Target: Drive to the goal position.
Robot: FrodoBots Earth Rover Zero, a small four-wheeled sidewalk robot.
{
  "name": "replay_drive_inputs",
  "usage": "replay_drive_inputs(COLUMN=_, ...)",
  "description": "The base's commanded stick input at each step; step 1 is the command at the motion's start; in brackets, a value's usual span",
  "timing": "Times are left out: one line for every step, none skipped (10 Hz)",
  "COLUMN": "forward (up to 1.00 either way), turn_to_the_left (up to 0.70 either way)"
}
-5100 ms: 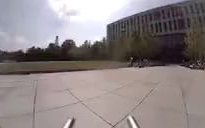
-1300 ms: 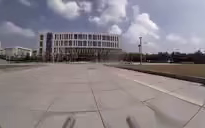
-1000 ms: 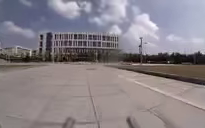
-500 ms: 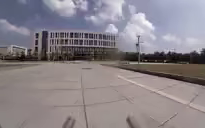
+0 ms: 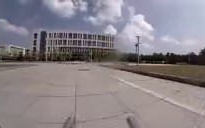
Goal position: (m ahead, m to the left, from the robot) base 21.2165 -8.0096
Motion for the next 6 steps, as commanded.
replay_drive_inputs(forward=0.7, turn_to_the_left=0.4)
replay_drive_inputs(forward=0.7, turn_to_the_left=0.4)
replay_drive_inputs(forward=0.7, turn_to_the_left=0.4)
replay_drive_inputs(forward=0.7, turn_to_the_left=0.4)
replay_drive_inputs(forward=0.7, turn_to_the_left=0.4)
replay_drive_inputs(forward=0.7, turn_to_the_left=0.09)
